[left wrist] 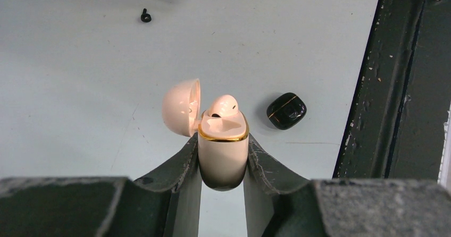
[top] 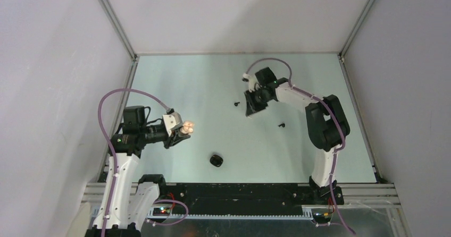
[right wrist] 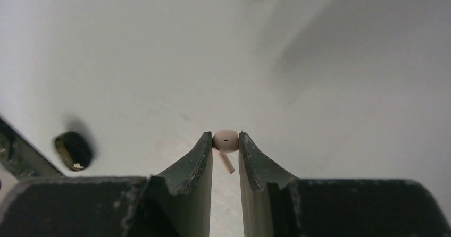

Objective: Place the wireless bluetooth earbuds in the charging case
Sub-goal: Pick up the earbud from the center of the board.

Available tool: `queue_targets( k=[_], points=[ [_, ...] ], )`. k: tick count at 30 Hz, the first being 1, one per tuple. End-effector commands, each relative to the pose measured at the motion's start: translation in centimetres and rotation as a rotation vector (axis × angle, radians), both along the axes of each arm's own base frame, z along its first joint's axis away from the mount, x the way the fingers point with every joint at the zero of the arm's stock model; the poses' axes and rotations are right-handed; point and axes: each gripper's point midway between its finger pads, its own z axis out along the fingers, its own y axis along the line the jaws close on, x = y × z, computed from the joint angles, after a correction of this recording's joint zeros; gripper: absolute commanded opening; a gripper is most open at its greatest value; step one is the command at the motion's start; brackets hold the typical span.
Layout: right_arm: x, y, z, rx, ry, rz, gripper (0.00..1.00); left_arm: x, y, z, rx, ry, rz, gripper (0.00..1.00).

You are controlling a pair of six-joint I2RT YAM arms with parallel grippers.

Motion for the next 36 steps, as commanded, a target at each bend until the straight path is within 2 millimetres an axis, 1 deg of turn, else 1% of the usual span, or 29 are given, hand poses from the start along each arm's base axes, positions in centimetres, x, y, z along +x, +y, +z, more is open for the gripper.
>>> queue_targets(
  k=[1, 2, 4, 8, 10, 12, 15, 16, 19, 21, 24, 28, 30, 32, 36],
  points=[
    [-0.3, -4.6, -3.0, -0.1, 0.058, -0.211, 0.21, -0.5, -0.4, 0.4, -0.025, -0.03, -0.037, 0.0],
    [-0.3, -5.2, -3.3, -0.111, 0.063, -0.236, 0.22, -0.5, -0.4, 0.5, -0.027, -0.032, -0.041, 0.0],
    [-0.6, -5.8, -4.0, -0.128, 0.073, -0.255, 0.23, -0.6, -0.5, 0.6, -0.03, -0.033, -0.045, 0.0],
    [-0.7, -6.2, -4.5, -0.14, 0.079, -0.273, 0.27, -0.8, -0.5, 0.8, -0.032, -0.035, -0.049, 0.0],
    [-0.8, -6.4, -4.8, -0.146, 0.088, -0.275, 0.33, -0.8, -0.6, 0.8, -0.032, -0.039, -0.05, 0.0],
    [-0.9, -6.6, -4.7, -0.147, 0.094, -0.282, 0.42, -0.8, -0.6, 0.8, -0.031, -0.04, -0.051, 0.0],
    [-0.9, -6.7, -4.1, -0.129, 0.096, -0.276, 0.5, -0.7, -0.5, 0.8, -0.029, -0.037, -0.044, 0.0],
    [-0.8, -6.8, -3.6, -0.119, 0.089, -0.276, 0.54, -0.6, -0.5, 0.8, -0.029, -0.036, -0.044, 0.0],
    [-0.7, -7.1, -2.6, -0.097, 0.075, -0.265, 0.55, -0.6, -0.5, 0.9, -0.03, -0.034, -0.041, 0.0],
    [-0.5, -7.8, -2.1, -0.111, 0.049, -0.264, 0.55, -0.7, -0.5, 0.9, -0.03, -0.035, -0.041, 0.0],
    [-0.2, -9.2, -1.9, -0.171, -0.004, -0.249, 0.5, -0.7, -0.4, 0.9, -0.028, -0.038, -0.038, 0.0],
    [0.6, -11.3, -2.6, -0.285, -0.086, -0.249, 0.47, -0.7, -0.4, 1.0, -0.026, -0.045, -0.036, 0.0],
    [0.9, -11.7, -3.1, -0.326, -0.109, -0.244, 0.47, -0.7, -0.4, 1.0, -0.027, -0.046, -0.037, 0.0],
    [1.1, -12.0, -3.6, -0.359, -0.121, -0.236, 0.46, -0.8, -0.4, 1.1, -0.028, -0.05, -0.039, 0.0],
    [0.8, -11.5, -4.9, -0.416, -0.132, -0.191, 0.47, -0.8, -0.5, 1.2, -0.029, -0.048, -0.04, 0.0]
  ],
)
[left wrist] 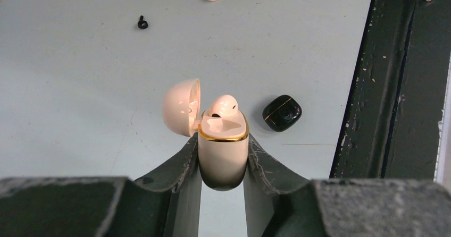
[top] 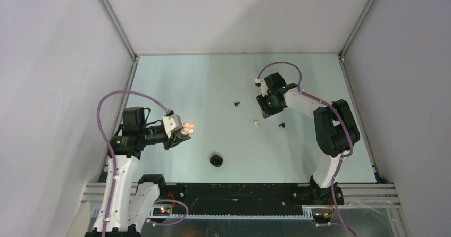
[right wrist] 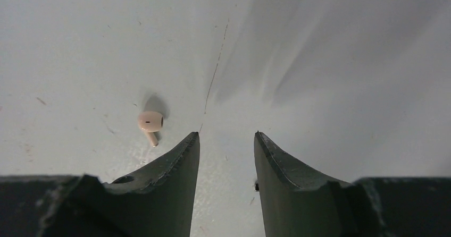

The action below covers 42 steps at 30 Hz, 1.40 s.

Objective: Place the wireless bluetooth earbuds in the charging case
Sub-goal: Pick up the earbud from the center of the board.

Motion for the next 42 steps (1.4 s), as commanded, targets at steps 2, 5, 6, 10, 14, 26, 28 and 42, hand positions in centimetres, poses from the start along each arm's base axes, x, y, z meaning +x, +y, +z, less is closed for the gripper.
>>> queue_targets(
  k=[2, 5, 6, 10, 14, 26, 28, 42],
  points=[
    [0.2, 0.5, -1.2, -0.104, -0.041, 0.078, 0.47, -0.2, -0.1, 0.8, -0.015, -0.036, -0.015, 0.0],
    [-0.1, 1.3, -1.5, -0.146, -0.059, 0.123, 0.47, -0.2, -0.1, 0.8, -0.014, -0.039, -0.013, 0.0],
    [-0.4, 1.7, -1.6, -0.155, -0.059, 0.14, 0.47, -0.2, -0.1, 0.8, -0.015, -0.039, -0.013, 0.0],
    [-0.7, 2.3, -1.9, -0.174, -0.055, 0.165, 0.47, -0.2, -0.1, 0.8, -0.017, -0.038, -0.014, 0.0],
    [-1.5, 2.4, -2.2, -0.17, -0.024, 0.179, 0.47, -0.4, -0.1, 0.8, -0.016, -0.041, -0.02, 0.0],
    [-7.2, 7.4, 1.9, 0.05, 0.084, 0.379, 0.45, -3.3, -0.9, 0.1, -0.001, -0.111, -0.185, 0.0],
    [-8.1, 7.8, 3.5, 0.066, 0.066, 0.42, 0.46, -4.1, -1.1, -0.2, 0.005, -0.139, -0.234, 0.0],
    [-5.2, 5.9, 8.5, 0.031, -0.164, 0.443, 0.46, -8.3, -1.7, -2.2, 0.026, -0.231, -0.471, 0.0]
  ],
)
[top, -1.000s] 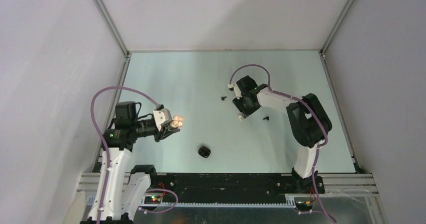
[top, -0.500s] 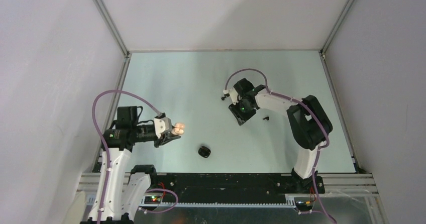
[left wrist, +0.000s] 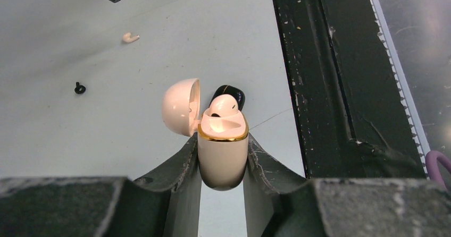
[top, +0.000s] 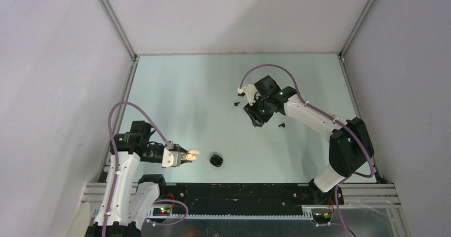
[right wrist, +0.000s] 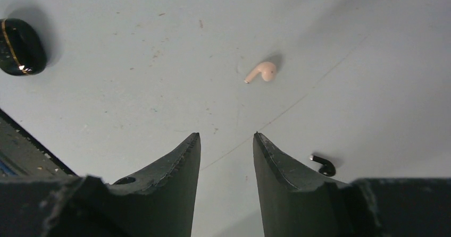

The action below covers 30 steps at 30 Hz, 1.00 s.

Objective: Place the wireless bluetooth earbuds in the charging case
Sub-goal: Pick up the earbud from the center of the board.

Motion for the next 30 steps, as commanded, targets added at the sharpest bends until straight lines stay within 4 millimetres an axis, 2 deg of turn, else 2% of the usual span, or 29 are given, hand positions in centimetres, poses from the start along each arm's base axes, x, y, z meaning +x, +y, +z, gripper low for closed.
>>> queue_targets(
  k=[1, 6, 14, 22, 30],
  points=[
    [2.6, -0.4, 1.4, 0.0, -0.1, -0.011, 0.46, -1.0, -0.5, 0.7, -0.043, -0.048, -0.054, 0.0],
    [4.1, -0.8, 0.7, -0.003, -0.082, -0.025, 0.46, -0.9, -0.5, 0.6, -0.042, -0.043, -0.057, 0.0],
    [7.6, -1.0, -0.9, 0.02, 0.035, -0.086, 0.46, -1.0, -0.5, 0.6, -0.04, -0.039, -0.056, 0.0],
    [6.9, -1.4, -3.1, 0.009, 0.105, -0.104, 0.45, -1.0, -0.5, 0.4, -0.037, -0.042, -0.06, 0.0],
    [6.1, -1.9, -3.8, 0.023, 0.165, -0.111, 0.45, -0.7, -0.5, -0.4, -0.033, -0.102, -0.073, 0.01]
  ],
)
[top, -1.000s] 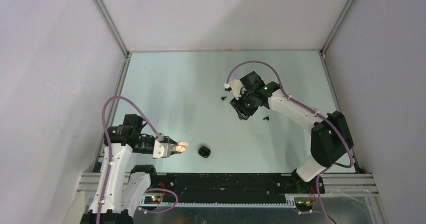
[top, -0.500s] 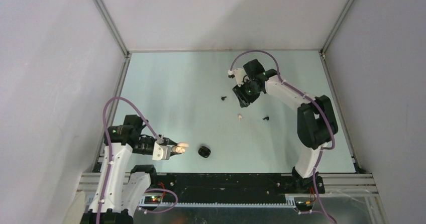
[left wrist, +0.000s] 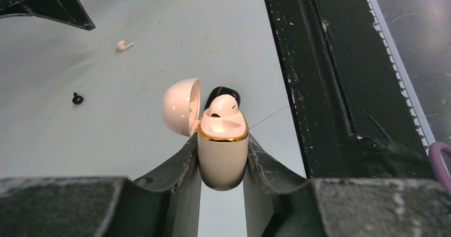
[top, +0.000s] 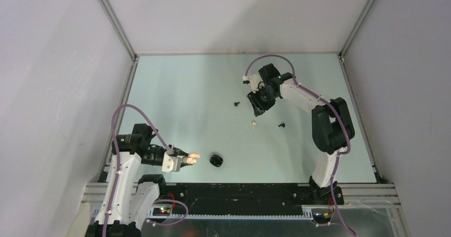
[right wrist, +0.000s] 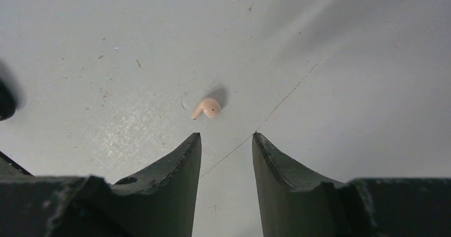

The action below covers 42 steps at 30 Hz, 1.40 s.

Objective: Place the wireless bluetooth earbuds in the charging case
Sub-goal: Pick up the earbud from the center of the board.

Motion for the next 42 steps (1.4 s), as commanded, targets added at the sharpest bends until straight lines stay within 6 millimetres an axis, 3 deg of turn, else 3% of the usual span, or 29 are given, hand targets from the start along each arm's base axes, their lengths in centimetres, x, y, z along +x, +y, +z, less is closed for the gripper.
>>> queue_targets(
  k=[1, 12, 22, 29, 35, 42],
  points=[
    [-0.8, -0.2, -0.7, 0.017, 0.054, -0.009, 0.45, 0.0, -0.4, 0.3, -0.036, -0.045, -0.008, 0.01],
    [-1.1, -0.4, -2.5, -0.006, 0.103, -0.016, 0.44, 1.2, -0.4, 0.9, -0.054, -0.008, 0.047, 0.03],
    [-1.6, 1.1, -4.4, 0.034, 0.157, 0.05, 0.42, 2.9, -0.3, 1.5, -0.07, 0.103, 0.135, 0.04],
    [-1.1, 1.2, -4.5, 0.029, 0.077, 0.167, 0.42, 2.7, -0.4, 1.4, -0.062, 0.123, 0.12, 0.04],
    [-2.3, 2.5, -4.6, 0.018, 0.037, 0.301, 0.42, 2.7, -0.3, 1.4, -0.061, 0.122, 0.12, 0.04],
    [-3.0, 2.8, -4.7, 0.03, 0.052, 0.338, 0.39, 2.7, -0.3, 1.4, -0.06, 0.118, 0.12, 0.04]
  ],
)
